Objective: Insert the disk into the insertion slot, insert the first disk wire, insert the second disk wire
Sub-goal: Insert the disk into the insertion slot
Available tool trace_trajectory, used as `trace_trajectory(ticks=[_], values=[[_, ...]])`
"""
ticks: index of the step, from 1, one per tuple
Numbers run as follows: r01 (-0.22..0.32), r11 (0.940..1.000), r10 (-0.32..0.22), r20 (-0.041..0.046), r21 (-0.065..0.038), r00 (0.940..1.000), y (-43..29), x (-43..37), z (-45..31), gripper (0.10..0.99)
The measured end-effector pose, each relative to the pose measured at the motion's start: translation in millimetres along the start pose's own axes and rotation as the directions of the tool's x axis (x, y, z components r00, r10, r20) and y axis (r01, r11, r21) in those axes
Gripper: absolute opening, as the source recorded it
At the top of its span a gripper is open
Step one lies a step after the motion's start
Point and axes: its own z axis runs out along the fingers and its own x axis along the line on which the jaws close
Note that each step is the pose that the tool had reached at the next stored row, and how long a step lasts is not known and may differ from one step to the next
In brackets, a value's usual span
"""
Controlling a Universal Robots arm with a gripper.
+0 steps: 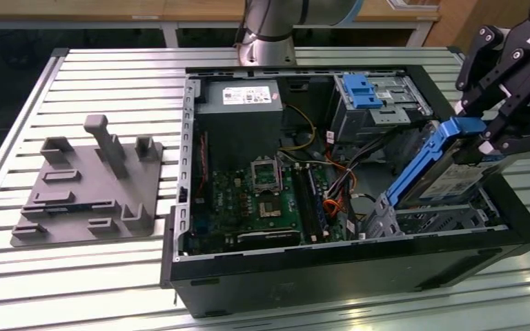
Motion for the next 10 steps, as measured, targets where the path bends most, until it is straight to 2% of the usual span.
trace_trajectory(ticks=[10], values=[[0.0,1.0,0.0,0.0005,0.0,1.0,-4.4,0.8,15.8,0.365]])
